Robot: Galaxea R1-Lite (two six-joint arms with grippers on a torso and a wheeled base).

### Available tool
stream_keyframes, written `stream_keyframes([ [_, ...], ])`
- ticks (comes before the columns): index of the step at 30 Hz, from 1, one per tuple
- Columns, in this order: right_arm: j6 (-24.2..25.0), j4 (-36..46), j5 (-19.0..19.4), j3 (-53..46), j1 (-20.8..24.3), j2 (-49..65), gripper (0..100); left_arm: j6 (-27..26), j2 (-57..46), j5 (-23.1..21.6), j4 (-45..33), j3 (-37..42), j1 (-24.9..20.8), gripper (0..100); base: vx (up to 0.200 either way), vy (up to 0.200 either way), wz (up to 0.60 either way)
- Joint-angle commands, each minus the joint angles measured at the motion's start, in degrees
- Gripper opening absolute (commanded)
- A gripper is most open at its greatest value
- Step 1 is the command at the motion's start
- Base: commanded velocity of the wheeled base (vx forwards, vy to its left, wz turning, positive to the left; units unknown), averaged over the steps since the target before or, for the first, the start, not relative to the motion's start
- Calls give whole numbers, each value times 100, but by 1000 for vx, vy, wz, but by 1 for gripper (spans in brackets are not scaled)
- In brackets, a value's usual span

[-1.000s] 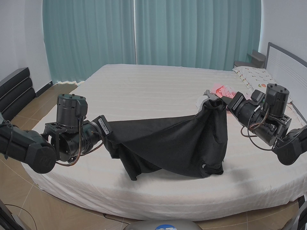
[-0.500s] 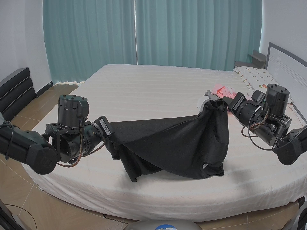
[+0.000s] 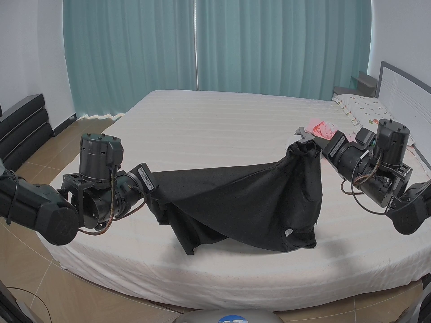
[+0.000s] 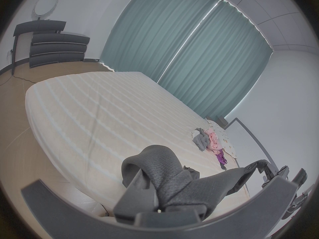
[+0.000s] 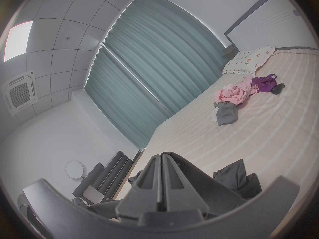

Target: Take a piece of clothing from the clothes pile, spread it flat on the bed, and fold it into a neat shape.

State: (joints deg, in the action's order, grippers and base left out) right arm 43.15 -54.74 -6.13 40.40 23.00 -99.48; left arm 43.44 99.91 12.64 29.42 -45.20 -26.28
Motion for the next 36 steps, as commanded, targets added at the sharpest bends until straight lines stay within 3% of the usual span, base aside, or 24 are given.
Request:
stream_keyframes([
  [1,0,-2,7,-173,-6,174,0,7,-7,10,-6,64,-52,0,0,0,0],
  [10,18,-2,42,-621,2,596,0,7,-86,10,-6,302,-202,0,0,0,0],
  [24,9,42,16,-1104,38,2099,0,-10,-1343,72,-103,741,-509,0,-171,0,0],
  [30,-44,139,-2,-647,81,2723,0,-151,-1580,116,-129,354,-316,0,0,0,0],
  [36,-18,1483,68,820,-112,2345,0,-213,-1141,54,-815,-797,-26,0,0,0,0],
])
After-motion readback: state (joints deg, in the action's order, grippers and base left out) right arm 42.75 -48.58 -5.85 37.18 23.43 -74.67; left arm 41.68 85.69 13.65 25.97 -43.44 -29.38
